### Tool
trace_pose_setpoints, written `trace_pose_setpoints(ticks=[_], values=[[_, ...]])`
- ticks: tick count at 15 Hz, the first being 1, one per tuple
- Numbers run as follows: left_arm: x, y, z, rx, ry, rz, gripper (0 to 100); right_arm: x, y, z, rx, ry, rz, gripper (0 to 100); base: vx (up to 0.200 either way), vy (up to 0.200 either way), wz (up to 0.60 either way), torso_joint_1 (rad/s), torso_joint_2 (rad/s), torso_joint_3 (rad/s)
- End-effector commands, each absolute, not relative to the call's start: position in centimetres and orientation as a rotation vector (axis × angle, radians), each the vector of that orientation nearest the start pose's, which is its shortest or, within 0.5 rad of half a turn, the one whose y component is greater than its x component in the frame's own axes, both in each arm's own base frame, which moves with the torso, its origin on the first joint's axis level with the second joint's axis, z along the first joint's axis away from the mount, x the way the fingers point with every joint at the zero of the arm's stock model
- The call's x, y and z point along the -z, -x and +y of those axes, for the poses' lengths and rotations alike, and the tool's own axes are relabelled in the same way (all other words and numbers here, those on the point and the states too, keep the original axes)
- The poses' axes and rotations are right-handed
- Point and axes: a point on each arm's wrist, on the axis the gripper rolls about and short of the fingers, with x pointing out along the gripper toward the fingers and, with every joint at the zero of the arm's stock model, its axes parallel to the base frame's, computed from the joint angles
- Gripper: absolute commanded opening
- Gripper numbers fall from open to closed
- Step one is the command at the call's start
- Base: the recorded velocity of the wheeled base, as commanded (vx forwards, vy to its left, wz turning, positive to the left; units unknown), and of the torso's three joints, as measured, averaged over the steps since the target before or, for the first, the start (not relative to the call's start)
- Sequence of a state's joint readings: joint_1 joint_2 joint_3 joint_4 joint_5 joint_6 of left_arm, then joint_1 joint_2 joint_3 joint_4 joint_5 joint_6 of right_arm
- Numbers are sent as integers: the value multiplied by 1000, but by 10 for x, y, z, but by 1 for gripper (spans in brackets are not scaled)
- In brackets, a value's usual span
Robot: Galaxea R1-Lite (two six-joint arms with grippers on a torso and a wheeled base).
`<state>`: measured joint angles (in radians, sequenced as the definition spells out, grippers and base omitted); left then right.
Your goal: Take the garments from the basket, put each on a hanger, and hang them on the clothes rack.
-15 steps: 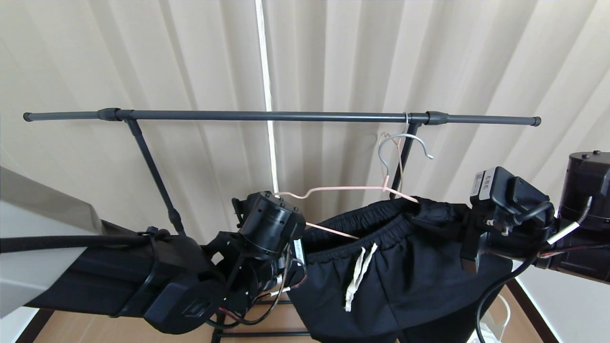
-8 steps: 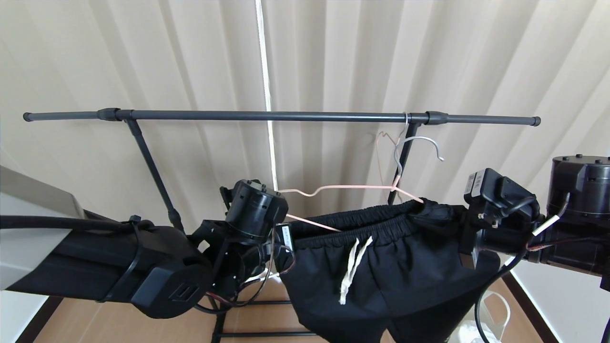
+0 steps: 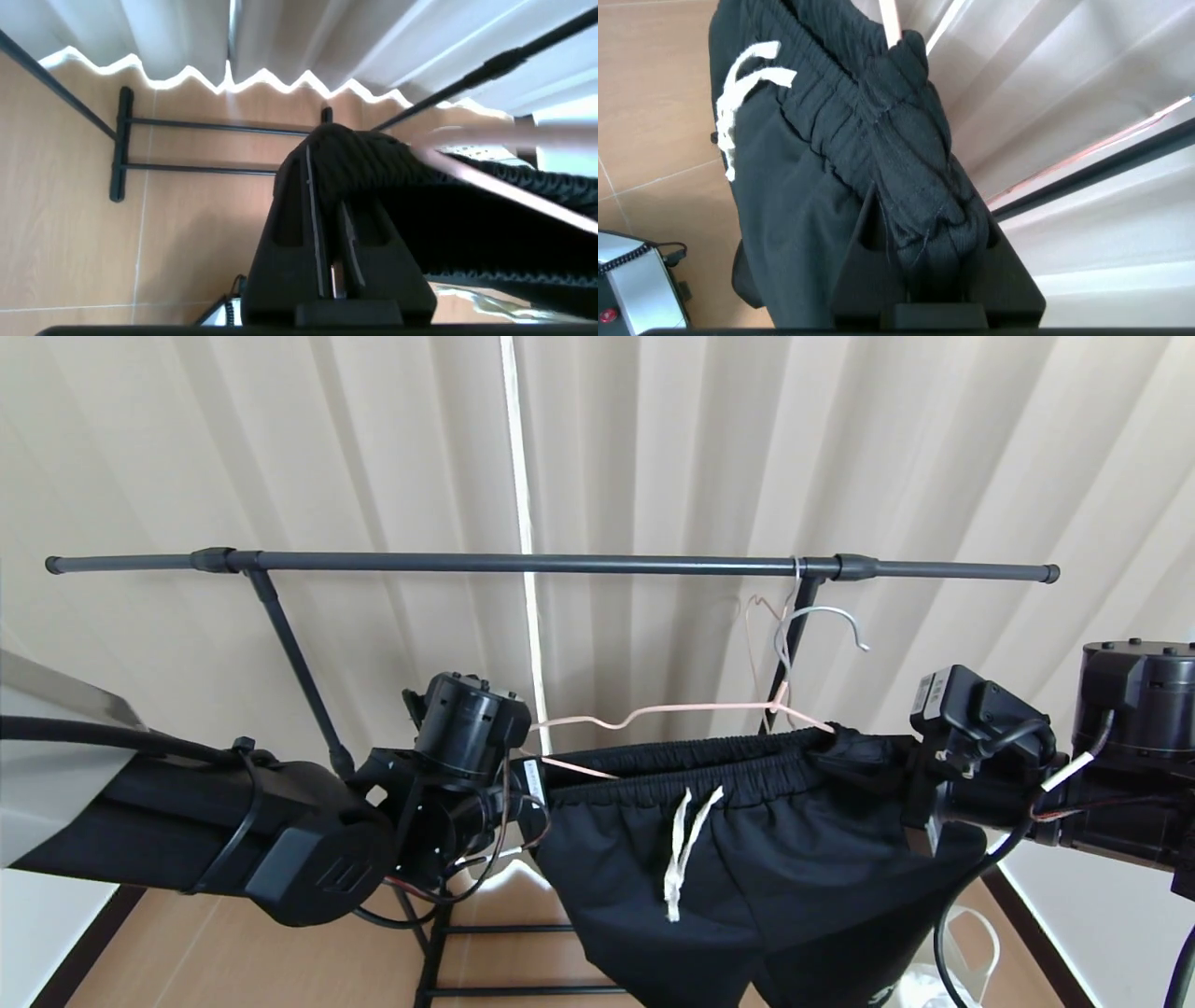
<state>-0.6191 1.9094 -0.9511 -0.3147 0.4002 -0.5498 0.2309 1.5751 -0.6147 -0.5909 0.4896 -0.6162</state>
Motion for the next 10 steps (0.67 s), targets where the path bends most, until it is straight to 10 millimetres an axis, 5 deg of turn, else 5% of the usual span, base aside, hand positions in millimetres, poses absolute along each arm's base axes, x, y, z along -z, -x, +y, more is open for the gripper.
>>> trace_pose_setpoints(ticks=[1,10], values=[[-125,-287,-186,36,218,590,0,-163,-248,65,-790,549,144,0,0,0,0,0,0,0],[-157,-287,-178,75,134,529,0,-156,-247,57,-773,630,147,0,0,0,0,0,0,0]])
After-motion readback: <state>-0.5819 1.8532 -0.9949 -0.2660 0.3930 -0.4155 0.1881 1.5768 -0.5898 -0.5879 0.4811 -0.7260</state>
